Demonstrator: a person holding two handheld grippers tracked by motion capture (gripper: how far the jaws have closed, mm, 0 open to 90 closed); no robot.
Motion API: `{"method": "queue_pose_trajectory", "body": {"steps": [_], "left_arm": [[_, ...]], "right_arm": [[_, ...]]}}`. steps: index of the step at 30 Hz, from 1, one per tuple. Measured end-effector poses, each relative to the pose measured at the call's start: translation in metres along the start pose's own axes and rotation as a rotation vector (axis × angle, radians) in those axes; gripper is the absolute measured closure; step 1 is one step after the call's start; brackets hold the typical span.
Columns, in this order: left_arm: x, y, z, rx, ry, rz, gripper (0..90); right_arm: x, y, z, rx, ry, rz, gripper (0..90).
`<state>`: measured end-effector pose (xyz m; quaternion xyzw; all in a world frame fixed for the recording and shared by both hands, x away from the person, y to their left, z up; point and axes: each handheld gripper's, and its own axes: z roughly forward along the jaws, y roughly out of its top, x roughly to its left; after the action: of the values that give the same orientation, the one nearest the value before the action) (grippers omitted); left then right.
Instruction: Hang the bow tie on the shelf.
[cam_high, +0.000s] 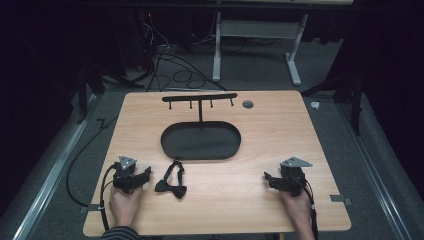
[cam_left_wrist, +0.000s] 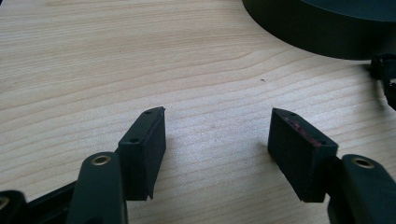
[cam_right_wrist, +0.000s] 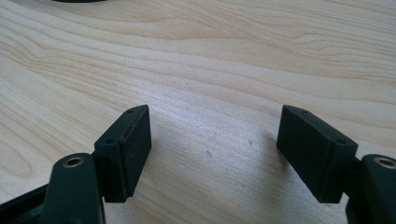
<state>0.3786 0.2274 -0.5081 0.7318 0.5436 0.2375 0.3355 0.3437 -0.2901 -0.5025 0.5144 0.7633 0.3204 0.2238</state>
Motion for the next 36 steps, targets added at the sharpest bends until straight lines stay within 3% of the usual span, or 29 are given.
{"method": "queue_pose_trajectory", "body": {"steps": [18,25,31,36], "left_arm": [[0.0,-0.001,-0.001,-0.002,-0.003,-0.001,37.5],[0.002,-0.002,-0.004,-0.006,0.005,-0.008,49.0],[0.005,-0.003,-0.007,-0.009,-0.006,-0.035,49.8],[0.006,-0.001,-0.01,-0.024,-0.006,-0.027,48.0]], "right_arm": [[0.0,0.0,0.0,0.002,-0.001,0.002,27.6],[0.0,0.0,0.0,0.002,-0.001,0.002,27.6],[0.0,0.0,0.0,0.002,0.0,0.003,27.5],[0.0,0.0,0.0,0.002,0.001,0.002,27.5]]}}
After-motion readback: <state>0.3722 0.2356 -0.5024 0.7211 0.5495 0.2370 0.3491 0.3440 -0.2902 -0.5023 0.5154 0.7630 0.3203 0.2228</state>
